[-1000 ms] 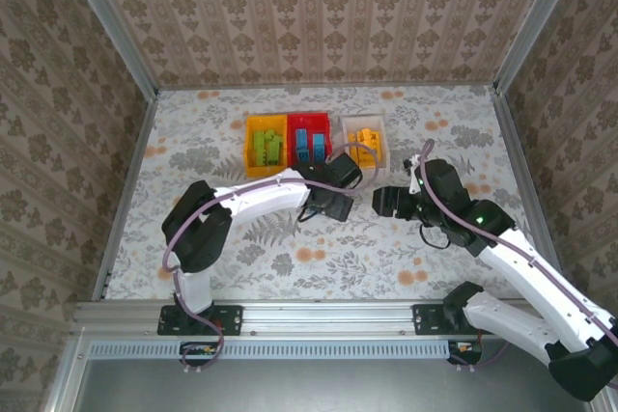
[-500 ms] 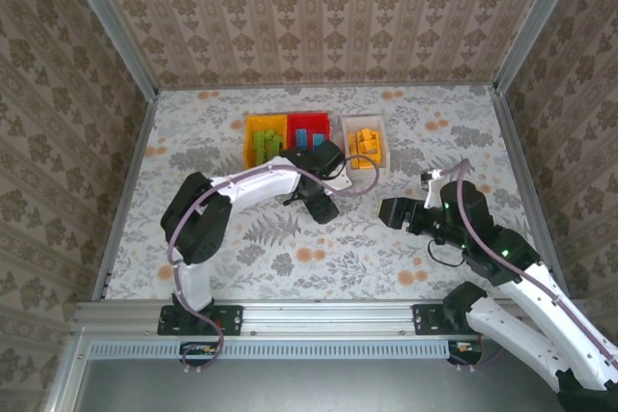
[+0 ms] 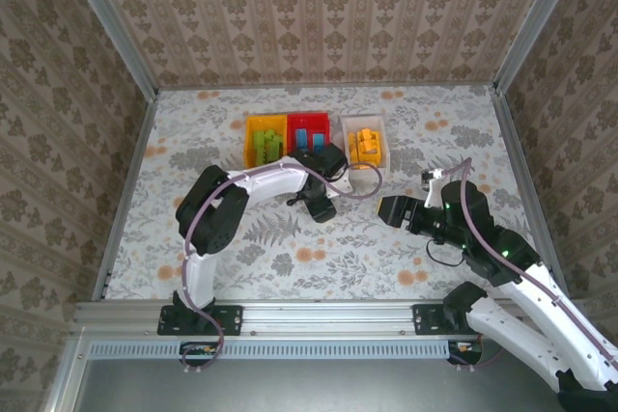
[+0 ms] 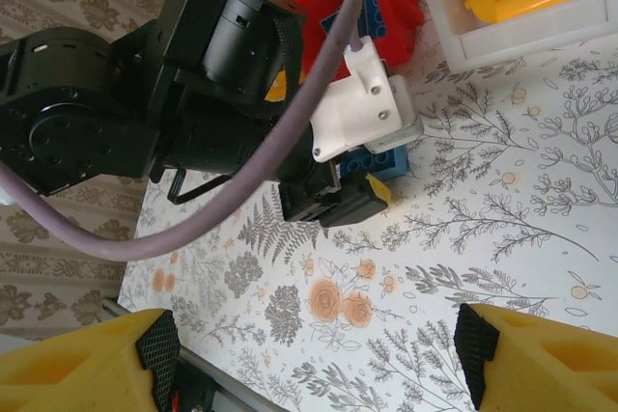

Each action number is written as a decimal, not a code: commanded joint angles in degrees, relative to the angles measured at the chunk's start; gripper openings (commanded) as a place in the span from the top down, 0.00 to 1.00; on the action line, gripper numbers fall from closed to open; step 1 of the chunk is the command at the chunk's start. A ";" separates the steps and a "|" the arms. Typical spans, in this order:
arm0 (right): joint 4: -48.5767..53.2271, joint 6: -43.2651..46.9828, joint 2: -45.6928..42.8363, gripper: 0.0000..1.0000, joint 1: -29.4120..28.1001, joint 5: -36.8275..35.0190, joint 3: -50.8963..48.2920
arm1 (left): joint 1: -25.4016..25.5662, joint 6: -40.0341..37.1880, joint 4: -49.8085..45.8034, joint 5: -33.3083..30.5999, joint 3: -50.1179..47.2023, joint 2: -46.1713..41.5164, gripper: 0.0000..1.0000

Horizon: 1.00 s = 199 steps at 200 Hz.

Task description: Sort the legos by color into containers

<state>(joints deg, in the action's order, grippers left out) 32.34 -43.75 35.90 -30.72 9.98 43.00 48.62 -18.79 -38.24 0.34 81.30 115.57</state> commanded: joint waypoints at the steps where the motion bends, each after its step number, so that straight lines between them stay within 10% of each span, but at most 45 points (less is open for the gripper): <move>1: -1.23 -0.72 0.04 0.22 -0.40 1.32 -0.68 | -0.12 0.53 0.69 1.10 -0.48 1.09 0.56; 95: -11.94 3.24 7.70 0.22 0.31 4.00 1.42 | -8.45 20.13 -0.77 1.52 7.48 -10.67 0.70; 199: -17.22 3.85 27.29 0.25 3.30 3.27 15.03 | -17.68 36.45 -4.91 6.65 38.59 10.25 0.73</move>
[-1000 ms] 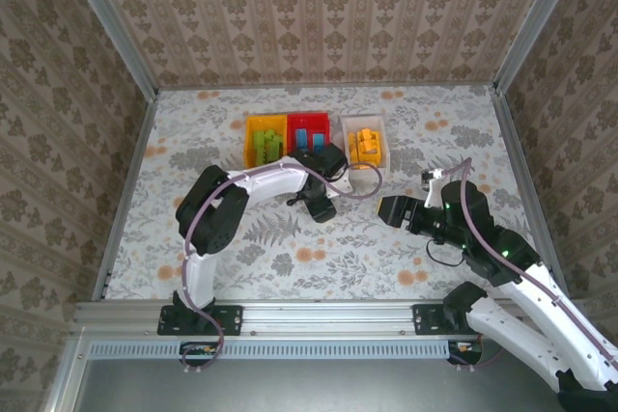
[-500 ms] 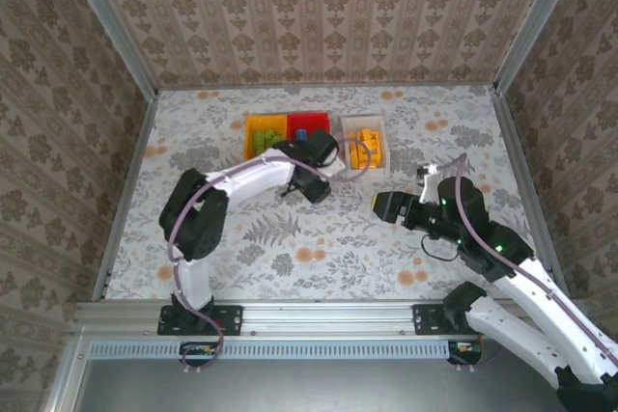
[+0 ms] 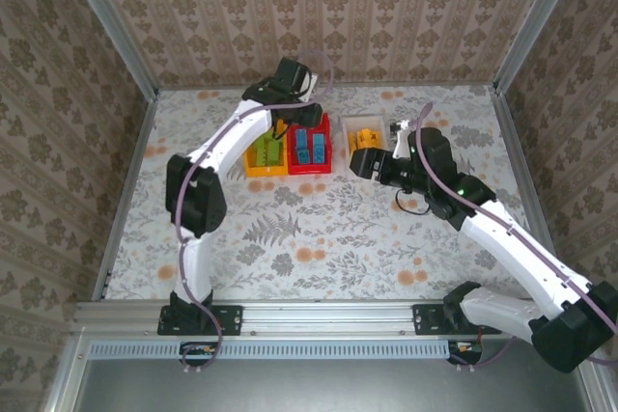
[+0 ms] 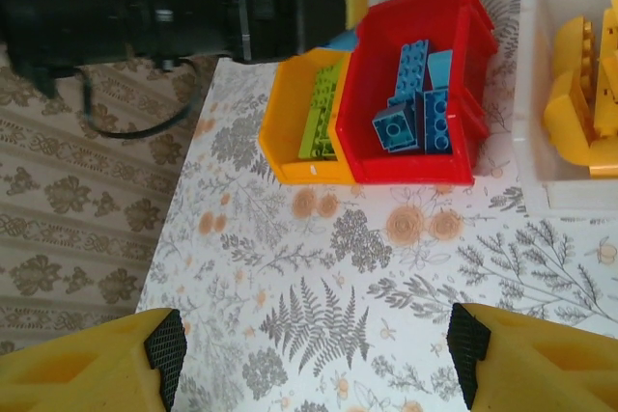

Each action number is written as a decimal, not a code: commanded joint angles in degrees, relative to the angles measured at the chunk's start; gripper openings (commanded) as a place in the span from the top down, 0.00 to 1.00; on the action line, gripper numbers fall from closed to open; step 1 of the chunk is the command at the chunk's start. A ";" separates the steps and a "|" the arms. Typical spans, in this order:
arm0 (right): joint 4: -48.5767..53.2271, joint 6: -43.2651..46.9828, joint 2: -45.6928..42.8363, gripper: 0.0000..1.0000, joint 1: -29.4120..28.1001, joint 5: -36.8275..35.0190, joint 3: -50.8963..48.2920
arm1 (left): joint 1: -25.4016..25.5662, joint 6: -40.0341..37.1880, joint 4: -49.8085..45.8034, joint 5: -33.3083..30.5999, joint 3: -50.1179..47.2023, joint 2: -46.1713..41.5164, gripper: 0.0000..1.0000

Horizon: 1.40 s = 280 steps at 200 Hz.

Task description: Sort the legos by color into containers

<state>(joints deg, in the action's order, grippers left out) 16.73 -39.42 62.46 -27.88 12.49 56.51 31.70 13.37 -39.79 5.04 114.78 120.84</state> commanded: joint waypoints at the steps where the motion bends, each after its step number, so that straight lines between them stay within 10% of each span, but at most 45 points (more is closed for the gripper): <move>1: -1.57 -0.48 0.74 0.25 0.46 0.77 1.51 | -0.77 4.39 -3.41 1.93 5.37 5.18 0.73; 160: -0.57 -0.72 -1.70 0.25 1.42 1.93 -1.13 | -1.29 10.01 -4.68 1.13 7.18 6.21 0.49; 212: 5.94 3.18 -2.26 0.24 1.67 -3.83 2.00 | -0.68 15.49 1.06 -3.00 -9.20 -12.97 0.44; 228: 10.21 4.97 -2.28 0.22 2.38 -8.25 3.86 | -1.36 18.46 3.77 -4.53 -20.13 -22.45 0.31; 237: 12.81 5.44 -2.32 0.05 3.16 -11.31 4.75 | -2.38 20.08 6.11 -4.36 -26.96 -28.18 0.01; 280: 19.76 9.44 -5.40 0.00 4.67 -36.74 4.59 | -11.21 22.68 9.54 -13.20 -53.95 -54.32 0.00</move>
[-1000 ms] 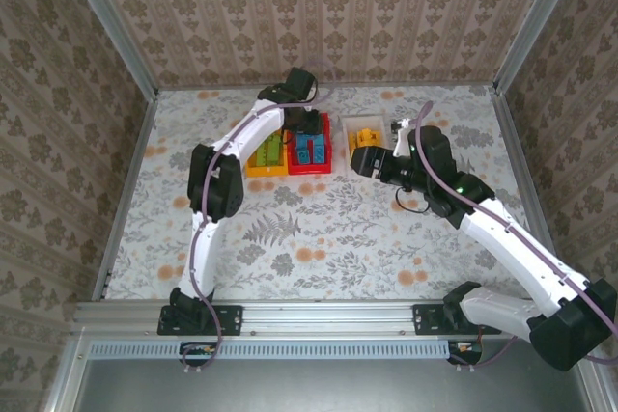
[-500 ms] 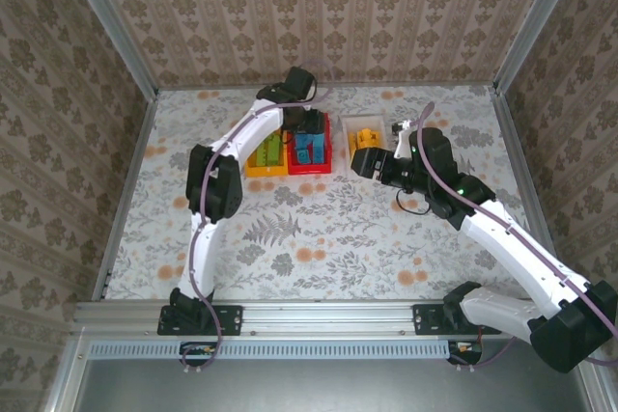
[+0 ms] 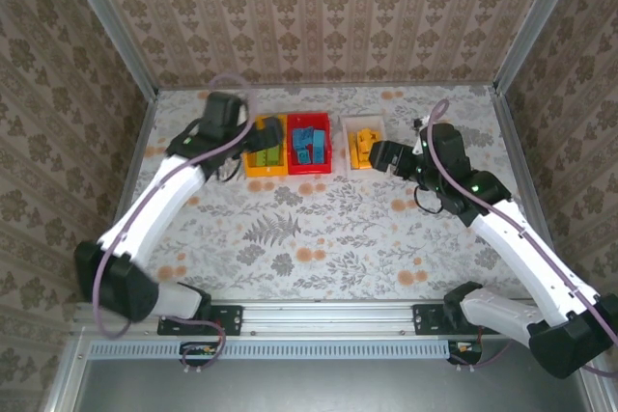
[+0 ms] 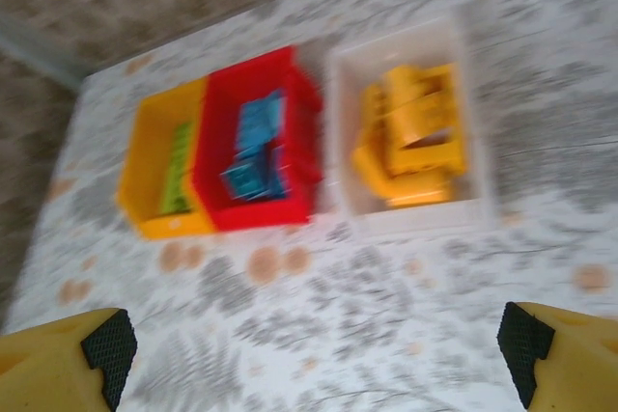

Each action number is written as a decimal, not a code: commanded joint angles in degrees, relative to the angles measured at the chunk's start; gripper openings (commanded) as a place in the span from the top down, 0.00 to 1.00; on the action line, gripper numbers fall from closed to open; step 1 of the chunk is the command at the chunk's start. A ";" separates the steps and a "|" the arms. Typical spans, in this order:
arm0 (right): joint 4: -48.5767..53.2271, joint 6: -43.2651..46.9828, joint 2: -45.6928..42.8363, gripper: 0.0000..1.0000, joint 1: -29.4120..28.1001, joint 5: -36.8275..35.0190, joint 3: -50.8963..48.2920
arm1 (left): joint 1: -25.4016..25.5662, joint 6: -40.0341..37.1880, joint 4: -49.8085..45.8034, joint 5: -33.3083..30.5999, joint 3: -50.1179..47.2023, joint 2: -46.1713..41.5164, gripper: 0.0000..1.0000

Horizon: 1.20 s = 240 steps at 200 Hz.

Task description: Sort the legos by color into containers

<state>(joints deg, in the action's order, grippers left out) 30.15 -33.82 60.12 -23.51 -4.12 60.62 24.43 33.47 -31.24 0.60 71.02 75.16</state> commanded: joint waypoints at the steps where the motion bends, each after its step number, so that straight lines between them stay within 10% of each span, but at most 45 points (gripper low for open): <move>1: 6.37 3.85 -3.25 0.00 0.26 -20.97 0.39 | -3.94 2.61 0.70 -9.60 -10.50 -9.16 0.00; 27: -6.03 11.75 -8.37 0.00 1.47 -36.34 -9.49 | -4.31 1.12 -0.44 -34.43 -18.28 -17.12 0.00; 57: -33.95 27.87 -10.59 0.00 6.07 -31.23 -28.52 | -9.78 -20.50 30.88 -28.91 -37.77 -22.02 0.00; 105: -54.28 28.11 2.88 0.00 13.18 -21.55 -38.23 | -20.11 -27.76 43.83 -14.58 -38.73 -4.08 0.00; 193: -98.20 30.74 28.96 0.00 21.04 -8.90 -46.08 | -23.15 -33.00 73.10 -10.30 -45.72 9.68 0.00; 208: -91.42 29.64 26.17 0.00 21.10 -9.80 -44.92 | -21.96 -35.57 88.09 -11.67 -50.67 13.96 0.00; 240: -84.96 28.86 27.37 0.00 21.18 -11.77 -40.43 | -22.50 -33.43 82.10 -11.51 -49.15 12.61 0.00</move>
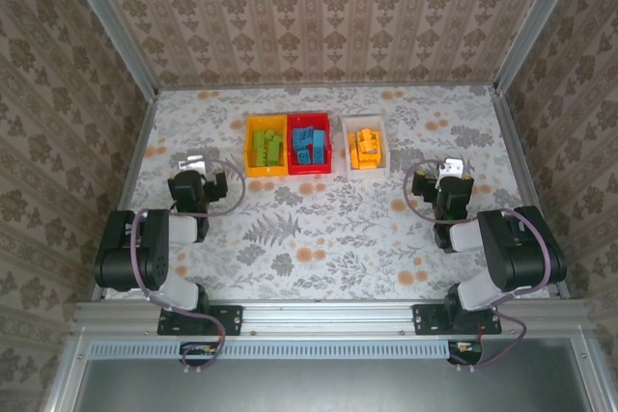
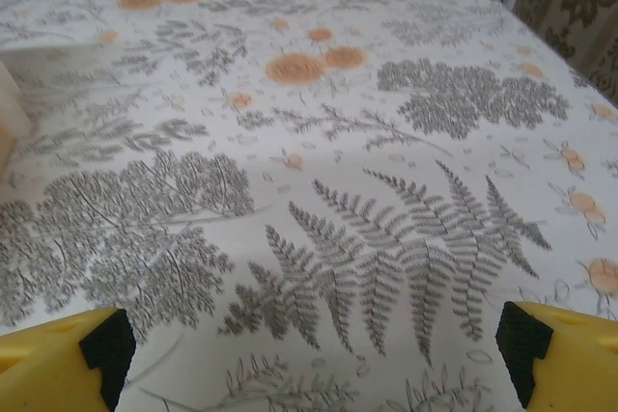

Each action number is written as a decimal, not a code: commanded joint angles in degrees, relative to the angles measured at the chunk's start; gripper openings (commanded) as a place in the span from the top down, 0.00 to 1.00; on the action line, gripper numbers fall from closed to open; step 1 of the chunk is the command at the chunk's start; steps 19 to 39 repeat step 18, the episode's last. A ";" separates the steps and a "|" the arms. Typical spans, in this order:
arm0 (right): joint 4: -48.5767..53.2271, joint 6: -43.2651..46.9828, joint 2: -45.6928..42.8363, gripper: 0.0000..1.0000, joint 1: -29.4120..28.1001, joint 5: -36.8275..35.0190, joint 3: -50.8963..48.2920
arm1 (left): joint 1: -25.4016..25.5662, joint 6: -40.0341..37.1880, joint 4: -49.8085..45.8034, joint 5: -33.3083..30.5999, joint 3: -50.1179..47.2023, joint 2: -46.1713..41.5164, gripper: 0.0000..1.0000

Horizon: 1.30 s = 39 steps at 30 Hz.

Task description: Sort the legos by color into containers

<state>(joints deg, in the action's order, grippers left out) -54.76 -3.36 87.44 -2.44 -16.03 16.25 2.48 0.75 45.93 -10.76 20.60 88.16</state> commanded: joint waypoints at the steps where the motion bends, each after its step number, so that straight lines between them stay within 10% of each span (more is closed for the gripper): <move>1: 0.16 -1.59 0.07 0.00 0.13 0.17 4.04 | -0.55 -0.73 5.12 -0.18 1.24 -0.33 0.00; 39: 2.83 -0.59 0.20 0.00 -0.90 -1.05 5.55 | -0.37 -0.86 5.57 -0.51 1.24 -0.10 0.00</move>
